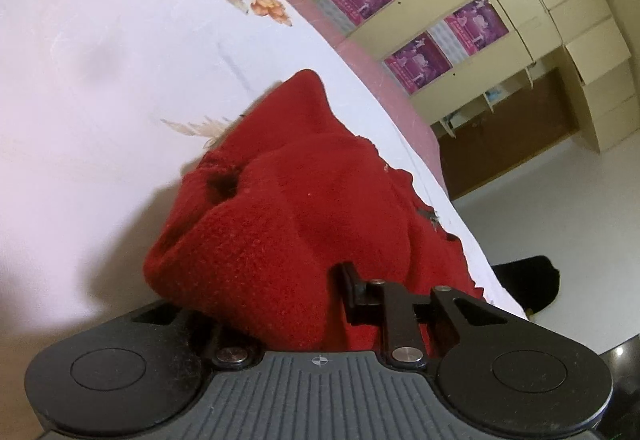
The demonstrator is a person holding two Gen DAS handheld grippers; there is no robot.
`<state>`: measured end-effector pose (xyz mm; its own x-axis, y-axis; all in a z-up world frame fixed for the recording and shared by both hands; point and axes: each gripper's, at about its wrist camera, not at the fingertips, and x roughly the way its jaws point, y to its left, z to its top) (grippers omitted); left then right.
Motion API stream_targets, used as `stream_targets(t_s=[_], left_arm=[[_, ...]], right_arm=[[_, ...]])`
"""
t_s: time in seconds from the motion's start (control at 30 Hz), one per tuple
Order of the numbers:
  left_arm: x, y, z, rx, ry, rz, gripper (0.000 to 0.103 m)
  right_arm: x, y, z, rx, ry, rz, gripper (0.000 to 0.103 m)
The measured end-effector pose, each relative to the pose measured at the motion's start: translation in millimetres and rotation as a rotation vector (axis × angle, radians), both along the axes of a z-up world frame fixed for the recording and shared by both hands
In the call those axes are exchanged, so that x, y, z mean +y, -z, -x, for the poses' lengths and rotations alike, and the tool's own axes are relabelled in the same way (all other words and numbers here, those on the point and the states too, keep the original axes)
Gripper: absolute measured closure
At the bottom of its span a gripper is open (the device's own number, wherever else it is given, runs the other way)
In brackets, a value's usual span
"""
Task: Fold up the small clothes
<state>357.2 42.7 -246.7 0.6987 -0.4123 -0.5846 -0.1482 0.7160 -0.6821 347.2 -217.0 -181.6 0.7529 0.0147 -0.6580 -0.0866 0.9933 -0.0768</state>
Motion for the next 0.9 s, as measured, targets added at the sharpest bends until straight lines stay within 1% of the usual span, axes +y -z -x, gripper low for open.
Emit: stream_targets(t_s=[0.07,0.17,0.23,0.3,0.33,0.37,0.4,0.43,0.5,0.57,0.63,0.67,0.73,0.8,0.83,0.87,0.9], left_arm=[[-1,-7,0,-0.022,0.016,-0.004,0.081],[-2,-24,1,-0.087,0.049,0.012,0.081],[-9,-42,2,-0.148,0.096,-0.021,0.081],[-25,-63,-1,-0.214,0.164,-0.067,0.081],[-35,-73,-4,-0.245,0.202,-0.092,0.081],[-48,-85,-6,-0.281,0.249,-0.116,0.081],[-64,-95,-9,-0.312,0.297,-0.142,0.081],[-79,-105,-13,-0.334,0.341,-0.163,0.081],[-117,-117,-18,-0.367,0.450,-0.173,0.081],[-158,-121,-15,-0.392,0.561,-0.196,0.081],[-199,-115,-9,-0.392,0.677,-0.214,0.081],[-217,-107,-5,-0.376,0.725,-0.223,0.081],[-242,-89,1,-0.323,0.786,-0.240,0.081],[-251,-72,6,-0.267,0.805,-0.275,0.081],[-247,-69,9,-0.249,0.797,-0.267,0.081],[-238,-71,13,-0.250,0.780,-0.255,0.081],[-230,-76,17,-0.260,0.757,-0.266,0.081]], right_arm=[[8,10,6,-0.047,-0.026,0.066,0.051],[8,17,13,-0.089,-0.025,0.068,0.051],[6,18,17,-0.106,-0.031,0.063,0.051],[5,15,16,-0.099,-0.027,0.050,0.051],[0,9,15,-0.089,-0.024,0.012,0.051],[-8,3,16,-0.080,-0.016,-0.046,0.053],[-18,-4,19,-0.083,0.004,-0.105,0.057],[-30,-12,26,-0.099,0.039,-0.156,0.056],[-57,-25,42,-0.114,0.100,-0.219,0.056],[-83,-34,58,-0.113,0.147,-0.258,0.056],[-109,-39,75,-0.112,0.200,-0.270,0.056],[-122,-40,85,-0.107,0.233,-0.277,0.056],[-149,-38,102,-0.084,0.295,-0.307,0.055],[-169,-34,119,-0.066,0.344,-0.348,0.054],[-176,-33,127,-0.064,0.357,-0.377,0.054],[-180,-34,133,-0.068,0.362,-0.404,0.053],[-180,-35,136,-0.075,0.356,-0.418,0.052]])
